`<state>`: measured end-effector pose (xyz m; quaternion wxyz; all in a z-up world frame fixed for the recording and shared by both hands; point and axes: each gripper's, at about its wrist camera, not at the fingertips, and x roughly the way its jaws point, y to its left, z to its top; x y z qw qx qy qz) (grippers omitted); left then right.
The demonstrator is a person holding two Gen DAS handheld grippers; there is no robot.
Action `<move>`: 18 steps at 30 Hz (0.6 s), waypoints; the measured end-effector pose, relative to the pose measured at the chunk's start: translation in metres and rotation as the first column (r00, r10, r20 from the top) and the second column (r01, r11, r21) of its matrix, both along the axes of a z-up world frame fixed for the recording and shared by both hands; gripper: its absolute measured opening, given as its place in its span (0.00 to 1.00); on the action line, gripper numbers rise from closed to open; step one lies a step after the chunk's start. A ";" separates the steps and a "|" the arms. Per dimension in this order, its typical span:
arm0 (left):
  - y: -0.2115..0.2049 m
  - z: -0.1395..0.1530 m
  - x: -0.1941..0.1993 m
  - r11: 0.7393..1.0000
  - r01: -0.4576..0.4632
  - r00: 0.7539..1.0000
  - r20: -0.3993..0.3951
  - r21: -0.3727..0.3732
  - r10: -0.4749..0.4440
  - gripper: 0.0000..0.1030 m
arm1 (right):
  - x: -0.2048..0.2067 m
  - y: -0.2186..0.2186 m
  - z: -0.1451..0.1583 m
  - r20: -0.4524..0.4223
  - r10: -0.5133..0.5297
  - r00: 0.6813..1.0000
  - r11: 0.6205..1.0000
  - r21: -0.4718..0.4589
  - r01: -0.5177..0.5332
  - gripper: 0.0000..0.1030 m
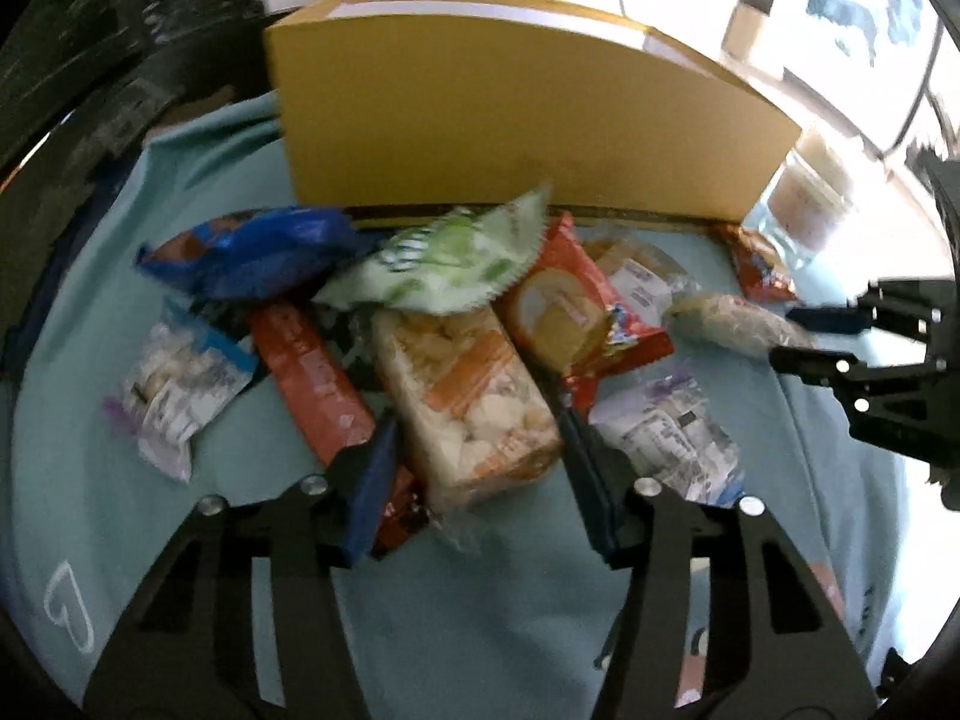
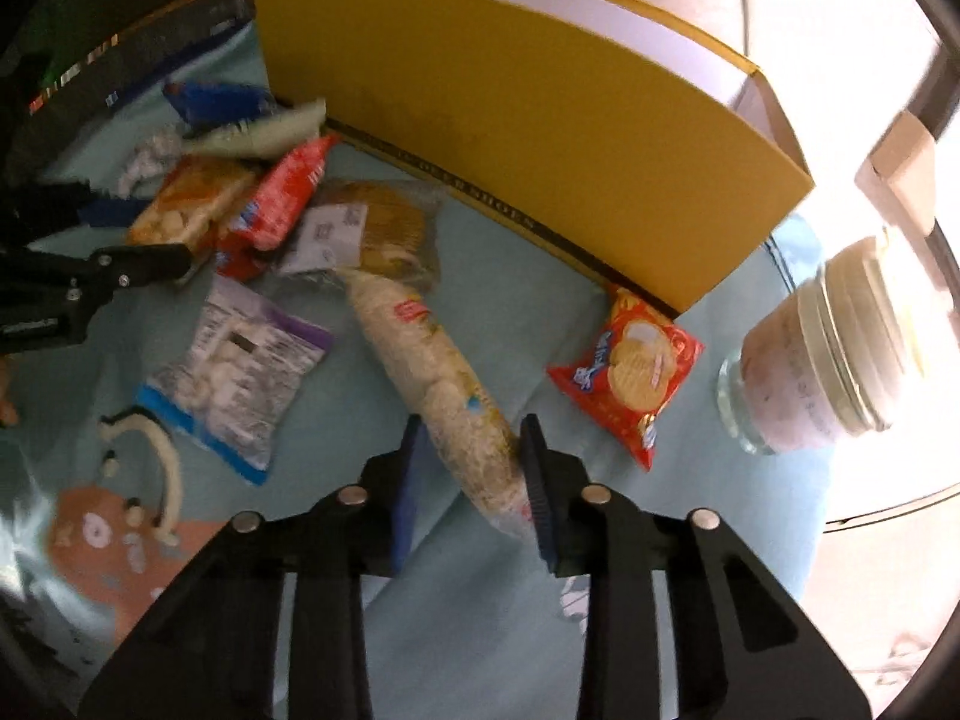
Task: Organize snacks
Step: 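Grasp the long clear bread roll with the right tool while the left grasps the rice cake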
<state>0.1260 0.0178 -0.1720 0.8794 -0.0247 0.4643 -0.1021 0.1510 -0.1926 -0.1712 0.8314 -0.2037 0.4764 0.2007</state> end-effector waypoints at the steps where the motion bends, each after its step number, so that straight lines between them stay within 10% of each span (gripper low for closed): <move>1: 0.002 0.002 -0.002 1.000 -0.008 1.000 0.004 -0.010 0.008 0.53 | -0.004 -0.005 0.002 -0.005 -0.010 1.000 1.000 0.018 0.010 0.26; 8: 0.003 0.008 -0.004 1.000 -0.020 1.000 -0.011 0.011 0.020 0.52 | -0.014 -0.012 0.013 -0.027 -0.059 0.998 0.994 0.095 0.061 0.24; 14: -0.012 -0.010 0.003 0.987 -0.027 1.000 -0.007 0.157 0.028 0.80 | -0.003 -0.003 0.001 -0.065 -0.091 0.994 0.992 0.076 0.096 0.24; 18: -0.011 -0.007 0.000 0.993 -0.010 1.000 -0.008 0.113 0.011 0.48 | 0.001 0.000 -0.001 -0.087 -0.099 0.991 0.992 0.074 0.106 0.25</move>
